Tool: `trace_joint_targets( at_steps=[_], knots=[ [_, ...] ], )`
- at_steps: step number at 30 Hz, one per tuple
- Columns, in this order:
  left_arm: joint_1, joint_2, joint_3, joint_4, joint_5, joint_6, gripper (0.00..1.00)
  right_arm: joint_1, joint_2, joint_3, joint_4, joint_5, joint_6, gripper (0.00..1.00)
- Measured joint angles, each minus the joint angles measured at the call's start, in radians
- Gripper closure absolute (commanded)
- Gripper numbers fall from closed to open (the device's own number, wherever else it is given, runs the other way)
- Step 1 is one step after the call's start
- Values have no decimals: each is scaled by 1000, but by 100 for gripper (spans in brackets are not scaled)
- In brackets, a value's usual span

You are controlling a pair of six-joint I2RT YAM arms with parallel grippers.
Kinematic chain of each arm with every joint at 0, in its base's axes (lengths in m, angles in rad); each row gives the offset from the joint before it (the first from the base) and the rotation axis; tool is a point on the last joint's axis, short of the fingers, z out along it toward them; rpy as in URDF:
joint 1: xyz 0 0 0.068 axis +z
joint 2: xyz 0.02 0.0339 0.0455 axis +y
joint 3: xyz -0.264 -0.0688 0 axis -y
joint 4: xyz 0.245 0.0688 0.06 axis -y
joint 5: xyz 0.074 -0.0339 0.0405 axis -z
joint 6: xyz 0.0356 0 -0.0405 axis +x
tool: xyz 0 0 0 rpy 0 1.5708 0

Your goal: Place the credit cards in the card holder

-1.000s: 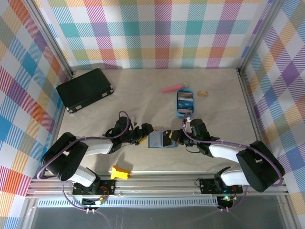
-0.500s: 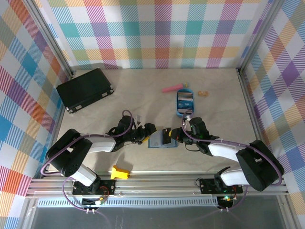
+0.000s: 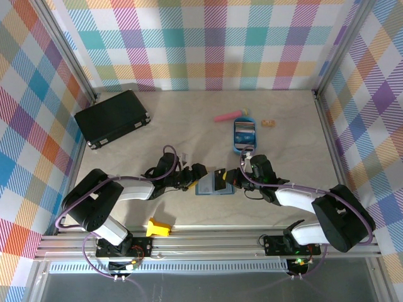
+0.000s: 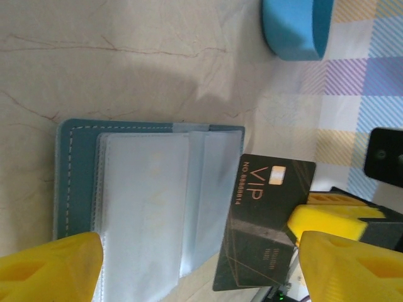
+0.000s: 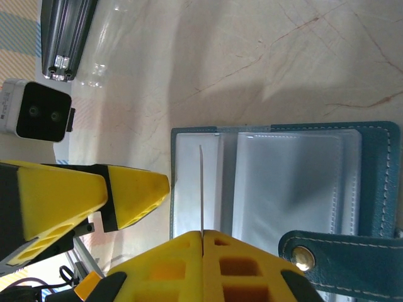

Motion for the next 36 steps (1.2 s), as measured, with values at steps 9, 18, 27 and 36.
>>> trace_joint_targets(
  at_steps=[9,18,27,36],
  knots=[
    [-22,0,68,-174,-67,66,19,6,16,8,-2,8,-7,100],
    [-26,0,71,-204,-86,84,20,10,23,8,-14,28,-6,100],
    [-26,0,71,-204,-86,85,20,15,51,9,-11,36,-6,100],
    [-26,0,71,-204,-86,85,20,16,110,14,27,18,2,100]
  ],
)
